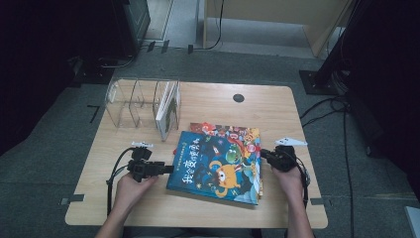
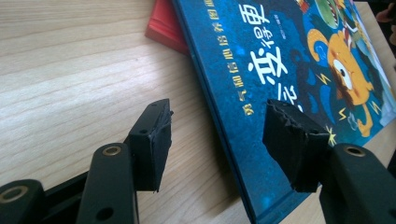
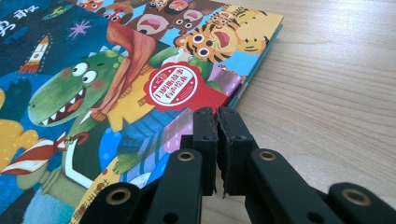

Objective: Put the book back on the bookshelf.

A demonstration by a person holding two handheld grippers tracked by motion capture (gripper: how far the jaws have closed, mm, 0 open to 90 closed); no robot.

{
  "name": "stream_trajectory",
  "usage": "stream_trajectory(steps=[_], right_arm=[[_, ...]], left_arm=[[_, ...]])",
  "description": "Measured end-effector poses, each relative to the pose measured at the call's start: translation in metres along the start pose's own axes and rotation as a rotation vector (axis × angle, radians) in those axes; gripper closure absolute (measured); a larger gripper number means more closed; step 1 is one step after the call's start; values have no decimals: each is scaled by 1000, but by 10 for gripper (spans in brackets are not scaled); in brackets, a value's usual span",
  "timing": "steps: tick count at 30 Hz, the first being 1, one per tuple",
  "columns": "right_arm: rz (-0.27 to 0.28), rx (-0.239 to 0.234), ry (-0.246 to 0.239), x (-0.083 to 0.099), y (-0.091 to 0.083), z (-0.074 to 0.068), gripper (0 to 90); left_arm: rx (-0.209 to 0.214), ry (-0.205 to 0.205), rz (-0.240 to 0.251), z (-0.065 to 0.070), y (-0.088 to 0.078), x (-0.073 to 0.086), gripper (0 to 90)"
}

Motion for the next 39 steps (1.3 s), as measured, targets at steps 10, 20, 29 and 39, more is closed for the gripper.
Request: stream_trajectory(steps=[10,20,29,39], right_arm=[[4,18,-38,3,-5,-8,900],[22,-16,-72,0,4,-22,889],[2,-57,-79,7,-4,-25,900],[-5,-70,-71,18,-14,-32,900]], left_arm=[[20,39,0,-1,10,-11,372],[12,-12,-32,-6,18,-11,372],[28,-28,-63,-6,24,-16,388],[13,-42,-130,-1,23,-27,401]])
Point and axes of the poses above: each handheld gripper's, and its own axes: y roughly forward along the jaws, x roughly out of its underside, z roughly to its right, the point moved 1 cm from there along y, roughly forward along the jaws, and after that the axes turned 7 degrees about x, right-handed, at the moved point
